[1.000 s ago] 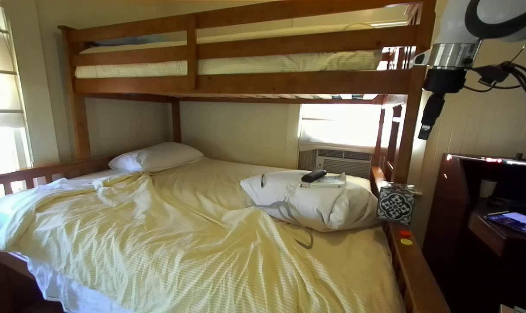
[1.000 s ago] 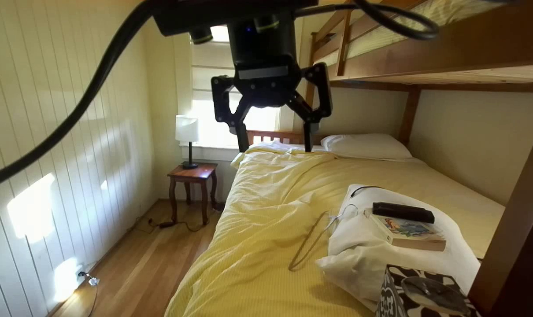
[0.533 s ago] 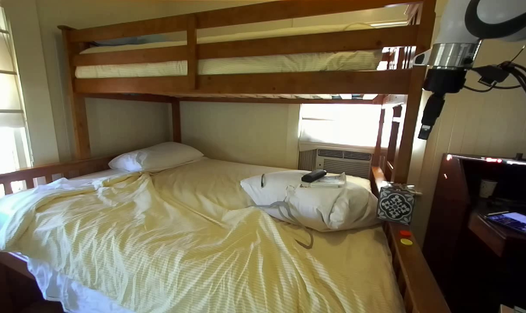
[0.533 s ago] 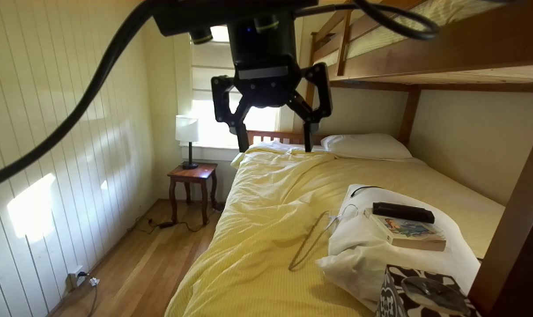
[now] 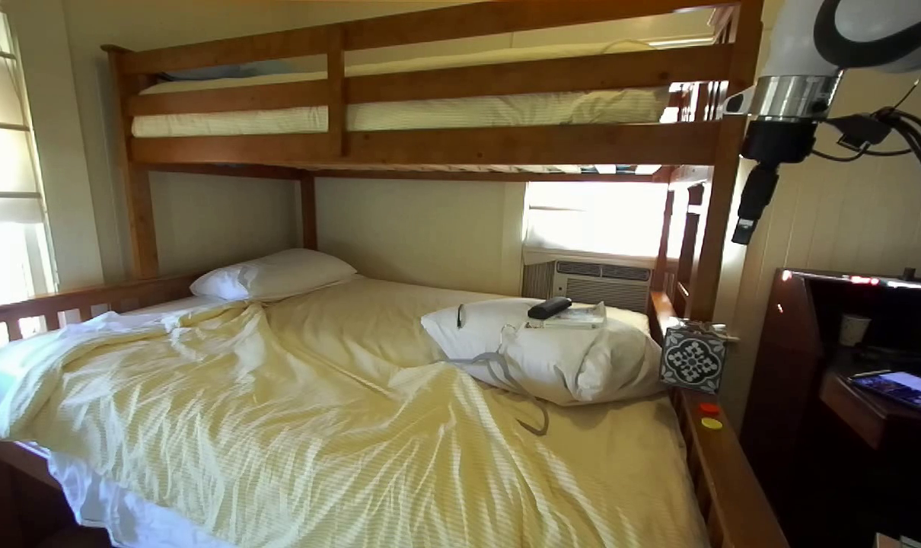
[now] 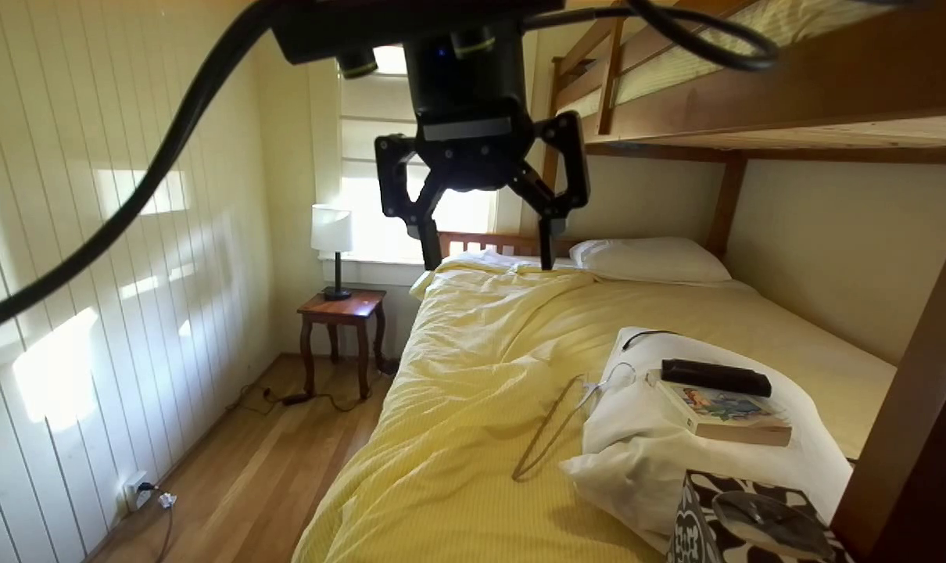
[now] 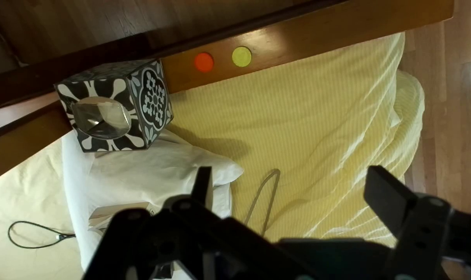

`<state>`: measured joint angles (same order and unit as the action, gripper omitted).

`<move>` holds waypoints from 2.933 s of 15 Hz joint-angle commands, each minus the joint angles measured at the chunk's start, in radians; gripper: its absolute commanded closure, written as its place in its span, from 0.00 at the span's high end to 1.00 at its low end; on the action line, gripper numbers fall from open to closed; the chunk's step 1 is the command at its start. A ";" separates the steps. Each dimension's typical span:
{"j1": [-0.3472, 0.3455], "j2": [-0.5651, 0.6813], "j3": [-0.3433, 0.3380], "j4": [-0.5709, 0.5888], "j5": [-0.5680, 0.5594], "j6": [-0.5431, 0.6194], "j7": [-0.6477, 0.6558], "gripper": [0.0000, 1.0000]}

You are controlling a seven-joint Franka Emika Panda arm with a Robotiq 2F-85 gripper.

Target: Hang the clothing hanger on the bed

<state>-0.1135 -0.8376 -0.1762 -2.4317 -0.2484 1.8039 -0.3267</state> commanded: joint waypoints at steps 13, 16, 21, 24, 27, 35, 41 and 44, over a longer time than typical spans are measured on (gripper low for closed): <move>0.092 0.628 -0.095 0.311 0.175 0.322 -0.130 1.00; 0.046 0.747 -0.061 0.349 0.113 0.338 -0.063 1.00; 0.019 0.770 -0.044 0.346 0.128 0.333 -0.074 1.00; 0.012 0.755 -0.035 0.306 0.126 0.397 -0.013 1.00; 0.004 0.884 -0.032 0.322 0.227 0.485 0.032 1.00; -0.005 1.206 0.022 0.474 0.242 0.570 0.210 1.00; -0.039 1.250 0.052 0.472 0.283 0.666 0.181 1.00; -0.073 1.292 0.086 0.487 0.335 0.721 0.157 1.00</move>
<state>-0.1408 0.3952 -0.1341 -1.9822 0.0225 2.4752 -0.1330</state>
